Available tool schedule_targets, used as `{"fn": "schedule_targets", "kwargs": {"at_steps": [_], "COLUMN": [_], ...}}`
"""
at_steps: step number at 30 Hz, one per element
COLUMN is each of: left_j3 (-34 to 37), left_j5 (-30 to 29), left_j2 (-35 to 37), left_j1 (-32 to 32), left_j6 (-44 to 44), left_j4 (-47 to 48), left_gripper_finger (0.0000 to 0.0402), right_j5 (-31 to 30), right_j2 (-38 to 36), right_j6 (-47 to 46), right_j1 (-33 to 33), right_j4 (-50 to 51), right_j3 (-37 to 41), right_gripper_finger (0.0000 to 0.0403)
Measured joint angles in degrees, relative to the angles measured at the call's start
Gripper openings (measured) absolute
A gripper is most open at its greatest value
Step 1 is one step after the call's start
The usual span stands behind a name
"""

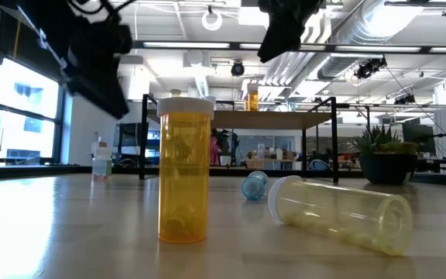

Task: Pick and place medicine bottles onto shelf by color
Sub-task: Put the top transparent pill bottle on the shelf aligned with the other transparent pill bottle

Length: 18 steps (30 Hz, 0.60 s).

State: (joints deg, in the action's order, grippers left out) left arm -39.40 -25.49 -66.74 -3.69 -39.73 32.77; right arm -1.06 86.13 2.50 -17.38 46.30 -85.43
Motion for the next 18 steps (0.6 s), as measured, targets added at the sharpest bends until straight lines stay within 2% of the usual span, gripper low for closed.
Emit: {"fn": "schedule_targets", "kwargs": {"at_steps": [7,12,18], "left_j3": [0.0,0.0,0.0], "left_j5": [0.01,-0.49,-4.94], "left_j2": [0.0,0.0,-0.16], "left_j1": [1.5,3.44,6.6], "left_j6": [-14.56,-18.99,-22.98], "left_j4": [12.94,14.26,15.47], "left_gripper_finger": [0.0224,0.0219,0.022], "right_j5": [-0.04,-0.04,-0.04], "right_j2": [0.0,0.0,0.0], "right_j6": [0.53,0.53,-0.06], "right_j1": [0.3,0.3,0.3], "right_j4": [-0.2,-0.21,-0.22], "right_j3": [0.0,0.0,0.0], "right_gripper_finger": [0.0145,0.0145,0.0145]}}
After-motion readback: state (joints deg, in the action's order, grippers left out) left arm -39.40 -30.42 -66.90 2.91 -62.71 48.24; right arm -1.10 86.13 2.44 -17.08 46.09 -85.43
